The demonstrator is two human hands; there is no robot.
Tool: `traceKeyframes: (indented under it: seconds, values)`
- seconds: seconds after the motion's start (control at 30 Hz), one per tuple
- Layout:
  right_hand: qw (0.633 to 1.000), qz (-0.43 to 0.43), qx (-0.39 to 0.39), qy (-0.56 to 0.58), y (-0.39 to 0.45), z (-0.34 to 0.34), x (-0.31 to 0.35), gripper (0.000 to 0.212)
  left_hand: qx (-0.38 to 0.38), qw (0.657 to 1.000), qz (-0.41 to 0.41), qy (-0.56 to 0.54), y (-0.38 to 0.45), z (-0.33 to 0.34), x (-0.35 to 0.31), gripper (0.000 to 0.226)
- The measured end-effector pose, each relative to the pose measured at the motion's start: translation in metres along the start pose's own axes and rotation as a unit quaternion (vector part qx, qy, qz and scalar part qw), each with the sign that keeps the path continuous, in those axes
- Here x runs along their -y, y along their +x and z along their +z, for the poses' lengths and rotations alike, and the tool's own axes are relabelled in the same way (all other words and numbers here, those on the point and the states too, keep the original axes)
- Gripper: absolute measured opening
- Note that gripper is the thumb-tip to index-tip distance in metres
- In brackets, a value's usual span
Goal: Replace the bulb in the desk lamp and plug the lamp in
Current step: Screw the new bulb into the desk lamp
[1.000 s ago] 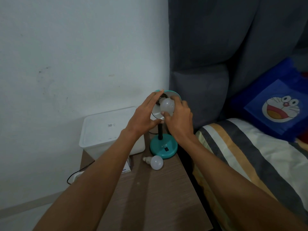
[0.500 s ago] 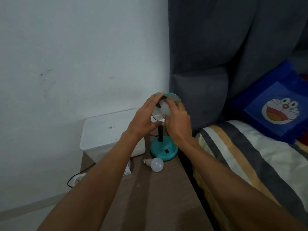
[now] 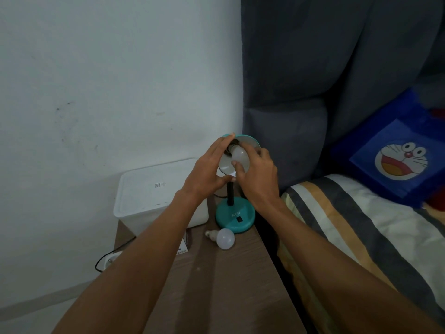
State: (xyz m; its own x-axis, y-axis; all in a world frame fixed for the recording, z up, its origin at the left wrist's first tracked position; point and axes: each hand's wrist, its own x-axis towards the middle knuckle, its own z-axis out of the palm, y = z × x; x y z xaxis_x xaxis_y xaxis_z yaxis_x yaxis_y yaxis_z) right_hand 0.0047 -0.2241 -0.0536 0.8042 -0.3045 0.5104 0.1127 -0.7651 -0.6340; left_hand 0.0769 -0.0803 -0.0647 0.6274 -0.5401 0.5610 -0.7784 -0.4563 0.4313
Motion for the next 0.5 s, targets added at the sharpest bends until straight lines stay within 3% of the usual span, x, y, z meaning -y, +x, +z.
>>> traceKeyframes:
  seconds: [0.17,0.37,0.5]
  values:
    - [0.996,0.040,0.000,0.074,0.0048,-0.0021,0.0051,0.047,-0.004,1.000,0.001,0.006,-0.0023,0.0014,0.0024,0.101]
    - [0.995,0.079,0.020,0.060,-0.0015,-0.0011,0.0066,0.057,-0.001,1.000,-0.001,0.004,-0.0004,0.0005,0.0025,0.100]
    - [0.992,0.103,0.007,0.071,0.0020,-0.0014,0.0044,0.052,-0.005,1.000,-0.007,0.009,-0.0017,-0.0005,0.0046,0.102]
